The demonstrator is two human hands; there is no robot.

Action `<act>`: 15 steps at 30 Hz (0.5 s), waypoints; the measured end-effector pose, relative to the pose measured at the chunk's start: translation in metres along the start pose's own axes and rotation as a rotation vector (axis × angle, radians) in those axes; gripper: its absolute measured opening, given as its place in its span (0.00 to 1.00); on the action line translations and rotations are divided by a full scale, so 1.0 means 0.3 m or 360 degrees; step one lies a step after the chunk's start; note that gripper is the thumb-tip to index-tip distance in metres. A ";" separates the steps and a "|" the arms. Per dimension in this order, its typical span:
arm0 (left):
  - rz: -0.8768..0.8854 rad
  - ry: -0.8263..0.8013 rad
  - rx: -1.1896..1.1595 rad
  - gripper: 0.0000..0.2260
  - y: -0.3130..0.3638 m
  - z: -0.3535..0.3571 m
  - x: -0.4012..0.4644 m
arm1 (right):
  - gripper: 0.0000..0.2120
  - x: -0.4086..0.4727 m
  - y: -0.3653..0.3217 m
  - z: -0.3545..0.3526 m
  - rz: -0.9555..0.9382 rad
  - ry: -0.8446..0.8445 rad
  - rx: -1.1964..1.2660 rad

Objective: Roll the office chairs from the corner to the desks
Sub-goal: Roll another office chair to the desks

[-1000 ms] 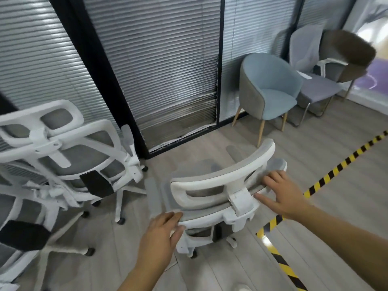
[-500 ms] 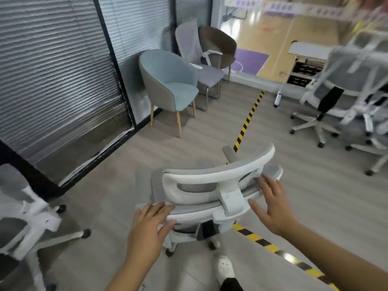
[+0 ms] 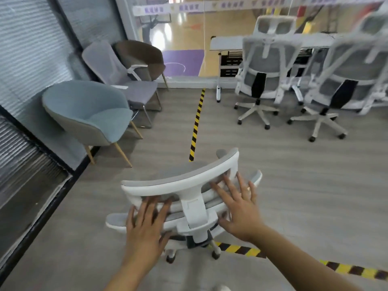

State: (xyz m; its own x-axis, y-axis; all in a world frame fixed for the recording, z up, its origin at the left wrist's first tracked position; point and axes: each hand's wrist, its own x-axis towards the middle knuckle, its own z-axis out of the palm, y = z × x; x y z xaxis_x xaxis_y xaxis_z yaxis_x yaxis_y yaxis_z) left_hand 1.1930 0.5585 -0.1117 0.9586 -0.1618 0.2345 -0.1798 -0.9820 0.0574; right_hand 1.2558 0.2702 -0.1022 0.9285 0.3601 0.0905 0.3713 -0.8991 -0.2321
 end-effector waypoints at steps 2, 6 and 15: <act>0.0050 0.0009 0.0002 0.32 0.027 0.029 0.117 | 0.43 0.051 0.078 -0.003 0.0061 0.0040 0.0026; 0.0140 0.0047 -0.0039 0.31 0.094 0.089 0.364 | 0.42 0.177 0.245 -0.027 0.0139 0.0036 0.0017; 0.0268 -0.0073 -0.0142 0.41 0.240 0.232 0.959 | 0.47 0.505 0.643 -0.102 0.0361 -0.0014 -0.0092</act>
State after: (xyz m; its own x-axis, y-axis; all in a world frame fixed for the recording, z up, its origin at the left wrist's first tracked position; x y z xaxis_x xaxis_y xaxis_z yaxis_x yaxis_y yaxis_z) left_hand 1.4711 0.4344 -0.1076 0.9220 -0.3292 0.2037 -0.3553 -0.9285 0.1077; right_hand 1.4680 0.1438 -0.1035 0.9883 0.1489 0.0335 0.1526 -0.9699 -0.1898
